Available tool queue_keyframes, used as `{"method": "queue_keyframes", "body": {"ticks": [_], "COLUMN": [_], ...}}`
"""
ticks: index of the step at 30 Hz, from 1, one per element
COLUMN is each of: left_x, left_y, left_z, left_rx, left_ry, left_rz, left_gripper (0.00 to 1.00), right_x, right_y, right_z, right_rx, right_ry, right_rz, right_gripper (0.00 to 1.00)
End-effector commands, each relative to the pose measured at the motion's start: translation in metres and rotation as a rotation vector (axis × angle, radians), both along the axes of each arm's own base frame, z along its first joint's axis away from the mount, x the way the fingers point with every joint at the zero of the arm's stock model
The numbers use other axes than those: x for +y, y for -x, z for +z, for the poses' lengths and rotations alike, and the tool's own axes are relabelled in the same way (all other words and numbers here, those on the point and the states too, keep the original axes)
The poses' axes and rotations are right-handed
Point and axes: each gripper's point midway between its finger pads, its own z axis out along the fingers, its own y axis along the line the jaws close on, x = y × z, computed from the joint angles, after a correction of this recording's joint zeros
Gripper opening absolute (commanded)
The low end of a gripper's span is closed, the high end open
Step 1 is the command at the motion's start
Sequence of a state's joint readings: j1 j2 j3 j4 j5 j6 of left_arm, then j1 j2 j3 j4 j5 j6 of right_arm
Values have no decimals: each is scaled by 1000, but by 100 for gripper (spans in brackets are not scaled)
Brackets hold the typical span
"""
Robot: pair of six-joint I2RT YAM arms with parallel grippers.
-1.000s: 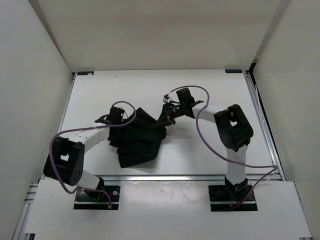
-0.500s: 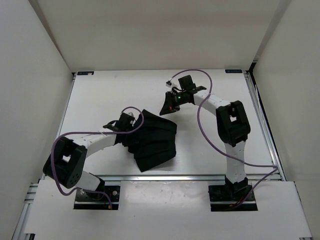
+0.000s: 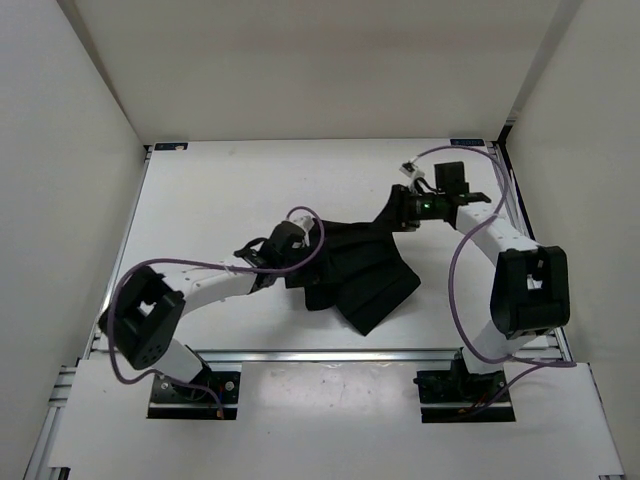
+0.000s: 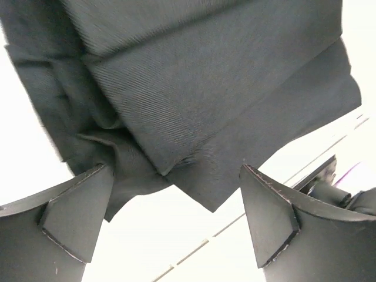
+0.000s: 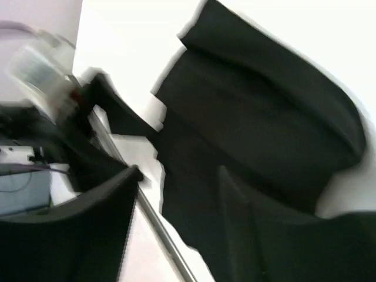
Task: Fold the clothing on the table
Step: Fold the skirt
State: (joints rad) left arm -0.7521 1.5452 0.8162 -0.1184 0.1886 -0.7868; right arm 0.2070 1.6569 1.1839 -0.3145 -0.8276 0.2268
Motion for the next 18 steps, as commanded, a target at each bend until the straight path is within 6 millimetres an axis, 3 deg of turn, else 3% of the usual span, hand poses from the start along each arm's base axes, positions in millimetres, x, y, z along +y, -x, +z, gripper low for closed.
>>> {"method": "queue_keyframes", "body": {"ticks": [1,2,6,9,11,12,18], "left_x": [21,29,39,36,39,38,54], "left_y": [-29,-37,-42,-33,-25,-19,-15], "left_z": [51,58,93,90,77,69,72], "left_rx": [-149,-170,-239,-216,-183,-157,-153], "left_ry": [63,64,99,96,101,103,115], "left_rz": [99,127,151,139,155,159,217], "left_gripper": [99,99,99,99,98,98,99], "right_x": [-33,-45,-66,-69,-67,-68,-73], "right_y": [12,10,24,40,51,50,53], "right_z": [-2,-4,-22,-43,-56,-58,-82], "right_rx": [-3,-15,-39,15,55,53,61], "right_ry": [-55,-34,69,115,133,136,217], "right_rz": [-14,-39,-9,40,71,70,77], "right_gripper": [65,74,86,88,88,87,86]}}
